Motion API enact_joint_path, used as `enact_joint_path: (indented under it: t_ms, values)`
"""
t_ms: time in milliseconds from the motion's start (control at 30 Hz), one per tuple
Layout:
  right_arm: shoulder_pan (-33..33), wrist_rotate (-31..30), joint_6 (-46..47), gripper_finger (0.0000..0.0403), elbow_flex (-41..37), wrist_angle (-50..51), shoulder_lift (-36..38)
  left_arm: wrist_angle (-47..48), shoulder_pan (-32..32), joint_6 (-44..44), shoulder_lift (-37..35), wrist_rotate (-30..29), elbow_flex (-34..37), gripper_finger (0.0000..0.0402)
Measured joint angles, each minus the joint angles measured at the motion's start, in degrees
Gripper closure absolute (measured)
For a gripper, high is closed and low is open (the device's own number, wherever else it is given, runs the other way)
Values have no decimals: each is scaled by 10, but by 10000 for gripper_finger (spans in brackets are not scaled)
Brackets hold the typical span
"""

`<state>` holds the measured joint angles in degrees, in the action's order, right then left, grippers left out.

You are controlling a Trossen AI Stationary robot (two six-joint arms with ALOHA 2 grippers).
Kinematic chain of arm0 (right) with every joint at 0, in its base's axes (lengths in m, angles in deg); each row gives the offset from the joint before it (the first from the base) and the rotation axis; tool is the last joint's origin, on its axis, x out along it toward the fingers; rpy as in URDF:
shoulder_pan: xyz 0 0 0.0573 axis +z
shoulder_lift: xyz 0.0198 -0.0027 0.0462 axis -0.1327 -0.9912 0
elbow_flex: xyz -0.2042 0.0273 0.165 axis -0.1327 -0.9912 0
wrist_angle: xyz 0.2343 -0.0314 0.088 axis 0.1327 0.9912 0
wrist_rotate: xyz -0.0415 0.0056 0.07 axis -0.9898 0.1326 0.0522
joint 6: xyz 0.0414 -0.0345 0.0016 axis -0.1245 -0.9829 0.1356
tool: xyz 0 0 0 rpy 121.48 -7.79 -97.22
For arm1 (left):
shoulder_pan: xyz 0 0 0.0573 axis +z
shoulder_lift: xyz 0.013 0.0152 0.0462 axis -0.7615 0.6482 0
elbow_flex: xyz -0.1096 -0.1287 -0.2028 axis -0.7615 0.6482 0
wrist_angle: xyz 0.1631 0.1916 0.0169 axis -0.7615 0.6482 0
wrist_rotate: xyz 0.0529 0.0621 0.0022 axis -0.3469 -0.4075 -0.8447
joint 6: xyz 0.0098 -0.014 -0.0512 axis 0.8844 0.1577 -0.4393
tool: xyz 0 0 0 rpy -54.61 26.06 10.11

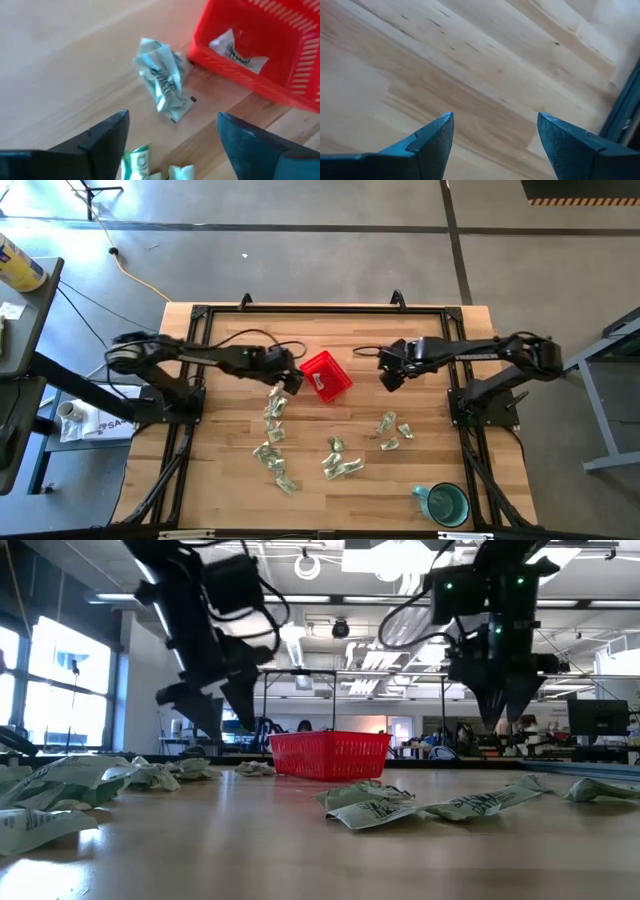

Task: Pick and place Stevia / Truvia into bins
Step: Put the stevia packet into the red basket

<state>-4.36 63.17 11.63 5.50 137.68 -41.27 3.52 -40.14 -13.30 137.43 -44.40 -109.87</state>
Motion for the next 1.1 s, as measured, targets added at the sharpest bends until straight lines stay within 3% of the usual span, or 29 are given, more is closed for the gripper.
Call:
enact_joint_path:
  t_ms: [133, 500, 1100]
  values:
    - [12, -5, 27, 125, -10, -11, 24, -1, 5, 18, 38, 20, -14, 123]
    - [27, -27, 34, 125, -11, -35, 26, -35, 21, 62, 45, -13, -14, 238]
    - [27, -31, 29, 125, -11, -39, 26, -50, 56, 73, 107, 42, -15, 247]
